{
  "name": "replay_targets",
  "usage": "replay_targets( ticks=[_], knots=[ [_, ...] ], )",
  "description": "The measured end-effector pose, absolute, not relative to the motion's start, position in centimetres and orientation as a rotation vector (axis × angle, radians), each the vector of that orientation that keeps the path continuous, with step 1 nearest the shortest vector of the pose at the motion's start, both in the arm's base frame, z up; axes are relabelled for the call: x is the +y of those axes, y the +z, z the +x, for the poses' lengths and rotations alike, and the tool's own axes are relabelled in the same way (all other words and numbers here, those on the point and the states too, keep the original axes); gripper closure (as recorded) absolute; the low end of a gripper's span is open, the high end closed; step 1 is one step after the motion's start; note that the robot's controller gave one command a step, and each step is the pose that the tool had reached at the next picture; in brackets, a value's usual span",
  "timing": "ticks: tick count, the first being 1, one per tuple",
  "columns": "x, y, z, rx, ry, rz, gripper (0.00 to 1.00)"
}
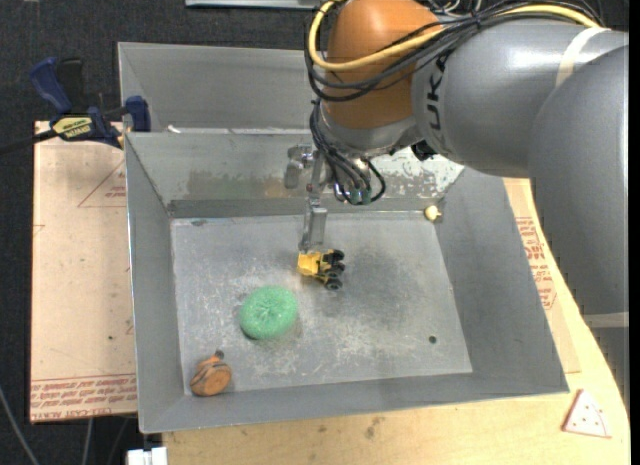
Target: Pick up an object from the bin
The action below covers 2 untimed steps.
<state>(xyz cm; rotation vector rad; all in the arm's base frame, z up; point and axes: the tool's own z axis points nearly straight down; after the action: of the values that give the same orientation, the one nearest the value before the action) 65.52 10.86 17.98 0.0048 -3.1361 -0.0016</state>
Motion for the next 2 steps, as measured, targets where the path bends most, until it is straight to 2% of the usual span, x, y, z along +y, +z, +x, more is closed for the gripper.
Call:
replay_targets(
  ticks=[1,2],
  knots=[
    [10.8,18.5,65.7,-3.143,-0.003,0.003,0.0],
    [9.4,14.6,64.4,-3.146,-0.003,0.123,0.0]
  ],
)
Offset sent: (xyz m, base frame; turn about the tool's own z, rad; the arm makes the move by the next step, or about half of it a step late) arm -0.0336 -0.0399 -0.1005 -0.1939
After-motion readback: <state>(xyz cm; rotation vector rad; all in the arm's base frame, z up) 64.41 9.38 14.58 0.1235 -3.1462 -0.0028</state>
